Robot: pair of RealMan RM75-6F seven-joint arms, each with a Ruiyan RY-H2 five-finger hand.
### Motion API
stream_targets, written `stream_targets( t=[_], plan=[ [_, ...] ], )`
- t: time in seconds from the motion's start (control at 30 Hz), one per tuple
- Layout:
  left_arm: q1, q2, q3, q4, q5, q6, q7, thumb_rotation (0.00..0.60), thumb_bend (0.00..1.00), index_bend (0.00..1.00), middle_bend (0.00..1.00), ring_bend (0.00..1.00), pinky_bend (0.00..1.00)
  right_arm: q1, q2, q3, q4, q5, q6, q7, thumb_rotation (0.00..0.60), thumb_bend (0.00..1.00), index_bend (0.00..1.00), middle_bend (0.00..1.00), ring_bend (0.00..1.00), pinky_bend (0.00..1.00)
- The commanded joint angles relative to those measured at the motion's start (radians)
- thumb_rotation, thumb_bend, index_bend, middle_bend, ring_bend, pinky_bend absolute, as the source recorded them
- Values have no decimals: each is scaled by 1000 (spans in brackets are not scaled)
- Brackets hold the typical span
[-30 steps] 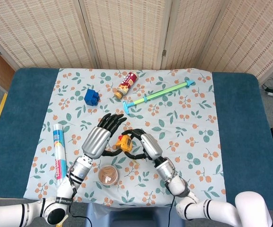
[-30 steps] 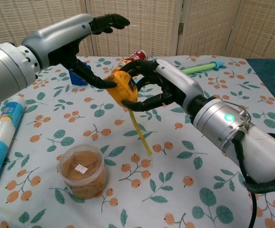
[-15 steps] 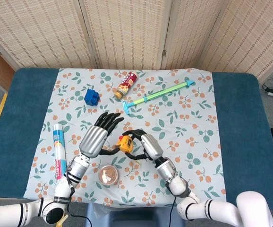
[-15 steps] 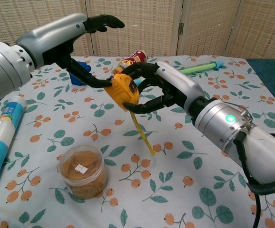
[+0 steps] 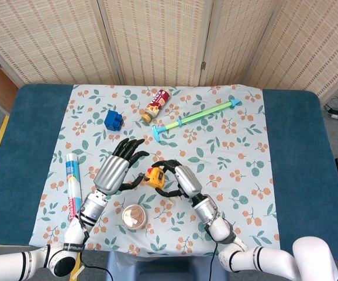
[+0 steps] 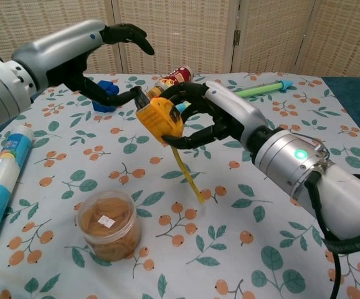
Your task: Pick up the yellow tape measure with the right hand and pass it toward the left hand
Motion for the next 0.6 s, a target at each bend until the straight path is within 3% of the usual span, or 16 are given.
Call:
stream_targets(
  t=[0.03, 0.17, 0.6],
  plan=[
    [-1, -1, 1, 4, -1, 0, -4, 600, 582, 391, 101, 91, 0, 1, -1, 1, 2, 2, -2, -1, 600, 334, 519, 465, 413, 193],
    [-1, -6, 3, 15, 1, 1, -21, 600, 586, 501, 126, 103, 0, 2, -3, 3, 6, 6, -4, -2, 600, 334, 519, 465, 413, 193],
    [0, -21, 8, 42, -4, -6, -84, 600, 617, 604, 182, 139, 0, 5, -3, 12, 14, 27, -20, -24, 600, 335, 519, 465, 412, 193]
  ],
)
